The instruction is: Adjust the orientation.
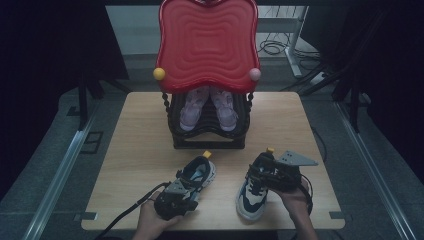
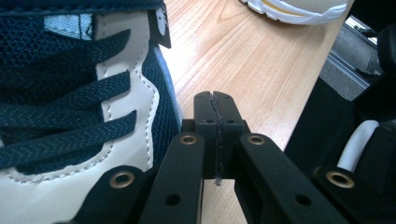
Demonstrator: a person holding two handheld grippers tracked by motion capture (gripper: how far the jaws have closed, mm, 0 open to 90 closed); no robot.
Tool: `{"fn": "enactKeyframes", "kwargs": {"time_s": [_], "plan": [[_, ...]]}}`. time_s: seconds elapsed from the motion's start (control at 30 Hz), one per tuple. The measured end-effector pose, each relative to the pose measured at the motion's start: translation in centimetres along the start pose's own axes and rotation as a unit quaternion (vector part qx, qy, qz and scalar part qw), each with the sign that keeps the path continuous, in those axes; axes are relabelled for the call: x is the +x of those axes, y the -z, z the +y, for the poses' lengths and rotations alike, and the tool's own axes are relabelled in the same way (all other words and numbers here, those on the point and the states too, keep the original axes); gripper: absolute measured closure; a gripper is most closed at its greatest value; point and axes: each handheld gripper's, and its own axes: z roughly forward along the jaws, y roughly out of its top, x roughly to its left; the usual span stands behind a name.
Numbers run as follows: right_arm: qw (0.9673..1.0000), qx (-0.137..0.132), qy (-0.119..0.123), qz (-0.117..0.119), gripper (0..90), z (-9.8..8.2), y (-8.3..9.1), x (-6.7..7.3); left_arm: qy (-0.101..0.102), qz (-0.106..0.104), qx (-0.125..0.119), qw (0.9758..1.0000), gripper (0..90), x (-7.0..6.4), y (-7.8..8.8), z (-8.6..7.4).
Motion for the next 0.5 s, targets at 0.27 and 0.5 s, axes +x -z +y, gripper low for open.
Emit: {"fn": "enactKeyframes", "kwargs": {"time_s": [0.27, 0.5], "plan": [[1.0000, -0.002, -0.003, -0.002, 46.3, 0.0, 0.2, -0.2, 0.009, 0.005, -0.003, 0.9999, 90.0, 0.7, 0.5, -0.1], [1.0000, -0.002, -0.007, -0.003, 46.4, 0.0, 0.3, -0.2, 0.018, 0.012, -0.003, 0.9998, 90.0, 1.2, 1.0, -0.5]]}}
